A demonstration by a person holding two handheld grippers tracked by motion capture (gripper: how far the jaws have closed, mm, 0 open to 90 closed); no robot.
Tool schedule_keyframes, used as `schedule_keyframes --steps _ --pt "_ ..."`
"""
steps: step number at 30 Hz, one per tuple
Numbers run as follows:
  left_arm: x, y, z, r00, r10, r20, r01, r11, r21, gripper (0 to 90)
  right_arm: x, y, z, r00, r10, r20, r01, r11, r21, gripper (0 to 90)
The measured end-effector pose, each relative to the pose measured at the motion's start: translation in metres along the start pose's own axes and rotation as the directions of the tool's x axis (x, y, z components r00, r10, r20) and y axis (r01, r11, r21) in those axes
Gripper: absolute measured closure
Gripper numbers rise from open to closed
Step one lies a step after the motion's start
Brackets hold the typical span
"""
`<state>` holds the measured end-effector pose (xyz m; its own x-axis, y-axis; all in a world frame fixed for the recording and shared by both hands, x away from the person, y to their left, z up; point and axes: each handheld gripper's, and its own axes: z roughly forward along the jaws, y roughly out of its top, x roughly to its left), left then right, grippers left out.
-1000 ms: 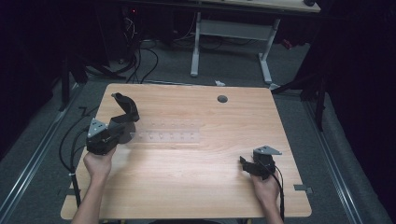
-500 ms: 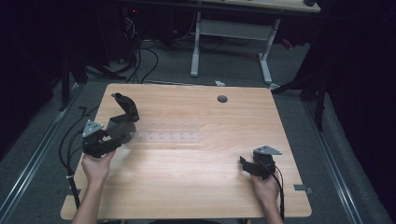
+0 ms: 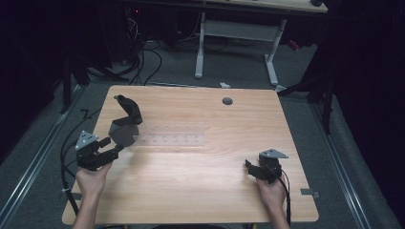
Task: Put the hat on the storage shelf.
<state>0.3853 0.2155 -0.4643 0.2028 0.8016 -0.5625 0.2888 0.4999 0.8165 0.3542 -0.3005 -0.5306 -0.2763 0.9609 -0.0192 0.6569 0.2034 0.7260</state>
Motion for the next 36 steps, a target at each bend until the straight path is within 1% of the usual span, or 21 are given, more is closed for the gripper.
schedule_keyframes --steps 2,6,11,14,17,21,24,26,30,31,36 --pt "-0.001 -0.001 -0.005 1.0000 -0.006 0.006 0.006 1.0000 0.000 37.8 0.000 0.000 0.000 1.0000 0.002 0.001 -0.002 1.000 0.000 36.3" --pt "-0.004 -0.006 -0.013 0.9996 0.029 0.003 -0.029 0.9995 0.015 37.4 0.000 0.000 0.000 1.0000 0.000 0.000 0.000 1.000 0.000 36.3" --pt "-0.009 -0.012 -0.020 0.9985 0.054 0.013 -0.054 0.9980 0.032 36.9 0.000 0.000 0.000 1.0000 0.000 0.001 0.000 1.000 0.000 36.3" --pt "-0.012 -0.016 -0.023 0.9980 0.058 0.026 -0.059 0.9975 0.039 36.9 0.000 0.000 0.000 1.0000 0.002 0.001 -0.002 1.000 0.000 36.3" --pt "-0.016 -0.021 -0.025 0.9977 0.057 0.037 -0.058 0.9972 0.046 36.9 0.000 0.000 0.000 1.0000 0.002 0.001 -0.002 1.000 0.000 36.3" --pt "-0.019 -0.029 -0.028 0.9981 0.026 0.056 -0.029 0.9976 0.063 36.9 0.000 0.000 0.000 1.0000 0.002 0.001 -0.002 1.000 0.000 36.3" --pt "-0.021 -0.036 -0.029 0.9977 0.030 0.061 -0.035 0.9962 0.080 36.9 0.000 0.000 0.000 1.0000 0.000 0.001 0.000 1.000 0.000 36.3" --pt "-0.023 -0.039 -0.030 0.9974 0.020 0.070 -0.026 0.9958 0.088 37.0 0.000 0.000 0.000 1.0000 0.002 0.001 -0.002 1.000 0.000 36.3" --pt "-0.027 -0.046 -0.029 0.9965 0.025 0.080 -0.034 0.9943 0.102 37.0 0.000 0.000 0.000 1.0000 0.001 0.001 -0.001 1.000 0.000 36.3" --pt "-0.028 -0.047 -0.029 0.9963 0.018 0.084 -0.026 0.9943 0.103 37.0 0.000 0.000 0.000 1.0000 0.000 0.001 0.000 1.000 0.000 36.3" --pt "-0.036 -0.055 -0.026 0.9935 0.017 0.113 -0.032 0.9910 0.130 36.9 0.000 0.000 0.000 1.0000 0.002 0.001 -0.002 1.000 0.000 36.3"
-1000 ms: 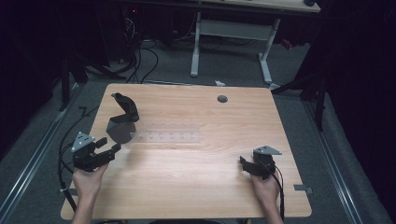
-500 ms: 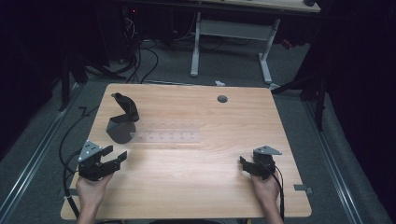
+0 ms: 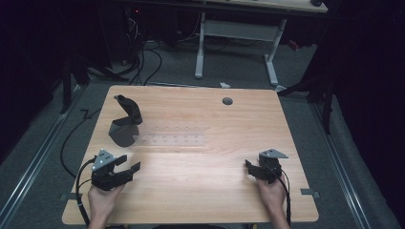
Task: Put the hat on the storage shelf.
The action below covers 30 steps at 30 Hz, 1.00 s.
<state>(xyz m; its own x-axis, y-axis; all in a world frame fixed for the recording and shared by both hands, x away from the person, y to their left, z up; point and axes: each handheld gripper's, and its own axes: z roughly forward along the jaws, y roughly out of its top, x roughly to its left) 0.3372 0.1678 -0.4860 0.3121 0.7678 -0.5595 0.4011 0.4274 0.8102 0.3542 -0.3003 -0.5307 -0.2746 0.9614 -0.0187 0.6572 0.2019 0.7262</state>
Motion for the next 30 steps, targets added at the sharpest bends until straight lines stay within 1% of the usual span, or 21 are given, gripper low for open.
schedule_keyframes --steps 1,3,6,9,11,14,16,18,20,22,25,28,30 --pt "-0.002 -0.002 0.001 1.0000 -0.001 0.005 0.001 1.0000 0.006 36.9 0.000 0.000 0.000 1.0000 0.000 0.000 0.000 1.000 0.000 36.3" --pt "-0.006 -0.008 0.004 0.9998 0.009 0.018 -0.010 0.9999 0.010 37.2 0.000 0.000 0.000 1.0000 0.000 0.000 0.000 1.000 0.000 36.3" --pt "-0.011 -0.017 0.010 0.9991 0.029 0.031 -0.030 0.9986 0.043 37.5 0.000 0.000 0.000 1.0000 0.001 0.000 -0.001 1.000 0.001 36.3" --pt "-0.015 -0.025 0.016 0.9983 0.031 0.050 -0.035 0.9967 0.074 37.8 0.000 0.000 0.000 1.0000 0.000 0.000 0.000 1.000 0.000 36.3" --pt "-0.017 -0.031 0.020 0.9978 0.041 0.051 -0.046 0.9948 0.091 38.1 0.000 0.000 0.000 1.0000 0.002 0.000 -0.002 1.000 0.001 36.3" --pt "-0.019 -0.038 0.025 0.9967 0.066 0.048 -0.071 0.9909 0.115 38.5 0.000 0.000 0.000 1.0000 0.002 0.000 -0.002 1.000 0.001 36.3" --pt "-0.020 -0.041 0.028 0.9963 0.071 0.049 -0.076 0.9897 0.121 38.6 0.000 0.000 0.000 1.0000 0.003 0.001 -0.003 1.000 0.001 36.3" --pt "-0.020 -0.045 0.032 0.9956 0.083 0.045 -0.088 0.9877 0.130 38.7 0.000 0.000 0.000 1.0000 0.001 0.001 -0.001 1.000 0.000 36.3" --pt "-0.019 -0.047 0.035 0.9955 0.087 0.039 -0.091 0.9866 0.135 38.7 0.000 0.000 0.000 1.0000 0.002 0.001 -0.002 1.000 0.000 36.3" --pt "-0.018 -0.049 0.038 0.9952 0.091 0.035 -0.095 0.9866 0.132 38.8 0.000 0.000 0.000 1.0000 0.002 0.001 -0.002 1.000 0.000 36.2" --pt "-0.017 -0.052 0.043 0.9941 0.108 0.013 -0.109 0.9858 0.128 38.8 0.000 0.000 0.000 1.0000 0.002 0.001 -0.002 1.000 0.000 36.3" --pt "-0.016 -0.055 0.048 0.9939 0.110 0.010 -0.110 0.9857 0.128 38.8 0.000 0.000 0.000 1.0000 0.002 0.001 -0.002 1.000 0.000 36.3" --pt "-0.016 -0.057 0.052 0.9929 0.119 0.005 -0.118 0.9847 0.128 38.9 0.000 0.000 0.000 1.0000 0.001 0.001 -0.001 1.000 0.000 36.3"
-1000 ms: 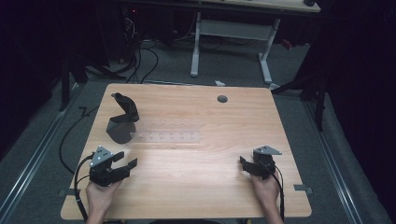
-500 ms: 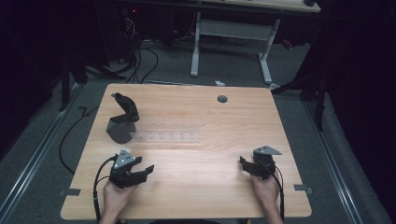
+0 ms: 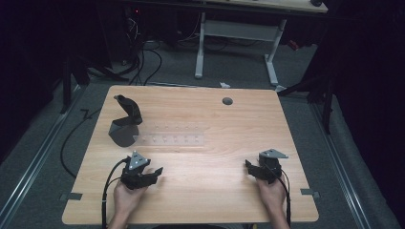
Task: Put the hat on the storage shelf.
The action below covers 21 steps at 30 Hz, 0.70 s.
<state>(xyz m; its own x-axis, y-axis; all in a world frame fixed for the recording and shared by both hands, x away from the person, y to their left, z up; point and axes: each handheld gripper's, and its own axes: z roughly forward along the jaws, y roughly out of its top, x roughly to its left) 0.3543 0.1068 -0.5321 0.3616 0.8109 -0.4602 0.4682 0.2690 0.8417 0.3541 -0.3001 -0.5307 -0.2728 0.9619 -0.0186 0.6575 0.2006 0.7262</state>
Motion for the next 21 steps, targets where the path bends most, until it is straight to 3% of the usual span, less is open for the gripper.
schedule_keyframes --steps 9,16,21 --pt "0.002 -0.005 0.009 0.9988 0.036 -0.033 -0.036 0.9993 0.006 38.9 0.000 0.000 0.000 1.0000 0.001 0.000 -0.001 1.000 0.000 36.2" --pt "0.007 -0.007 0.016 0.9966 0.047 -0.068 -0.046 0.9987 0.021 38.9 0.000 0.000 0.000 1.0000 0.001 0.000 -0.001 1.000 0.000 36.3" --pt "0.008 -0.007 0.016 0.9967 0.045 -0.068 -0.044 0.9988 0.020 37.9 0.000 0.000 0.000 1.0000 0.004 0.001 -0.004 1.000 0.000 36.3"
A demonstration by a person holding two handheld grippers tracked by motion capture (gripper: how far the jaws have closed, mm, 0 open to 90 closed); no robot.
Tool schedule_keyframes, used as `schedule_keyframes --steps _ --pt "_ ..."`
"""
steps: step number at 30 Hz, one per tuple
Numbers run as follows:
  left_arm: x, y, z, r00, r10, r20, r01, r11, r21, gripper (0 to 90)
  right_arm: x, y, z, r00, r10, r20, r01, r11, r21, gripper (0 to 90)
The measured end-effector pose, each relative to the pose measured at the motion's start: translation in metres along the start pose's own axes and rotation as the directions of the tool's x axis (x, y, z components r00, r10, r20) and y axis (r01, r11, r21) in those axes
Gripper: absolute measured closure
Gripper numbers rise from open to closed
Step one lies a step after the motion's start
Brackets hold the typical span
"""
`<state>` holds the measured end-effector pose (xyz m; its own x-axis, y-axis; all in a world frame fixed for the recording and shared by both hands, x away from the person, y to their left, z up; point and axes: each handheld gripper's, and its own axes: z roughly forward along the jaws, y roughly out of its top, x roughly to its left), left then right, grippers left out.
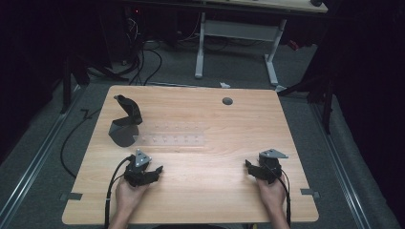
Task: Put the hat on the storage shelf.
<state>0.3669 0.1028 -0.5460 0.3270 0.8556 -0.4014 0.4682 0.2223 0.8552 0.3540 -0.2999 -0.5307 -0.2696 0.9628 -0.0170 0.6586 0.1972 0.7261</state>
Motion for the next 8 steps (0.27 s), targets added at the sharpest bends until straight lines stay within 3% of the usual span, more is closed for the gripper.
schedule_keyframes --steps 8 --pt "-0.0003 -0.0004 0.0003 1.0000 0.002 0.000 -0.002 1.0000 0.001 36.3 0.0000 0.0000 0.0000 1.0000 0.001 0.000 -0.001 1.000 0.000 36.2"
